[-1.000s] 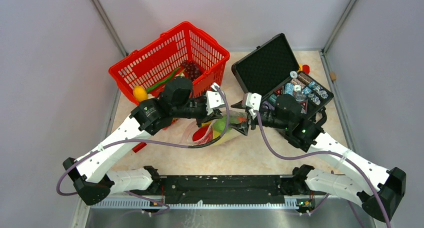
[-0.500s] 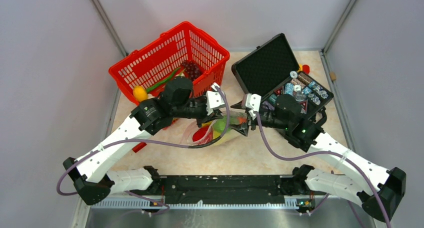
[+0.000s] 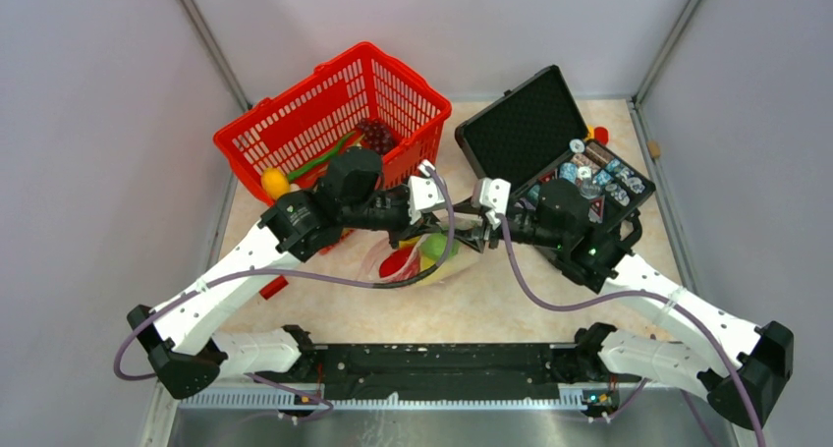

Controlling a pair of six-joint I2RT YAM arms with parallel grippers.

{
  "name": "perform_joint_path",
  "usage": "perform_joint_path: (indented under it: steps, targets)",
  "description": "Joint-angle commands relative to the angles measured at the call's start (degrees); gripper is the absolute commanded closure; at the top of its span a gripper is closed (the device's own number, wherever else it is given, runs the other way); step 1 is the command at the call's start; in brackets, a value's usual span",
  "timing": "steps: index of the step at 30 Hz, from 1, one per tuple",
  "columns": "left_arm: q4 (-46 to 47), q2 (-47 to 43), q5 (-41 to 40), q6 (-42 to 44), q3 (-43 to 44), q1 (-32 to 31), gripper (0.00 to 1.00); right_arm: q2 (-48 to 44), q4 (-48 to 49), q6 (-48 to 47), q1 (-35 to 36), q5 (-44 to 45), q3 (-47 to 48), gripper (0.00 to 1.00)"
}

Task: Place the food in the zip-top bag and seal the zipper
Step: Zip the zipper food storage bag at the center of the board.

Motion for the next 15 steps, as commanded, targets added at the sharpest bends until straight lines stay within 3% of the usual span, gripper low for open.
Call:
perform_joint_path:
  steps: [1, 5, 7, 11, 15]
  targets:
    - [1.46, -0.74, 1.14, -0.85, 2.66, 0.13, 1.00, -0.37, 4.77, -0.43, -0.28, -1.33, 3.19, 0.58]
    - [1.53, -0.91, 1.04, -0.67, 2.49, 0.13, 1.00, -0.47, 5.28, 0.23, -0.28, -2.70, 2.89, 0.75]
    - [1.54, -0.87, 1.01, -0.64, 2.55, 0.13, 1.00, -0.30, 4.90, 0.39, -0.28, -3.32, 2.89, 0.78]
    - [1.54, -1.02, 0.57, -0.62, 2.37, 0.12, 1.00, -0.32, 4.29, 0.05, -0.28, -3.80, 2.77, 1.00]
    - [1.12, -1.68, -1.19, -0.64, 1.29, 0.13, 1.00, -1.02, 4.64, 0.24, -0.23, -0.95, 2.22, 1.00]
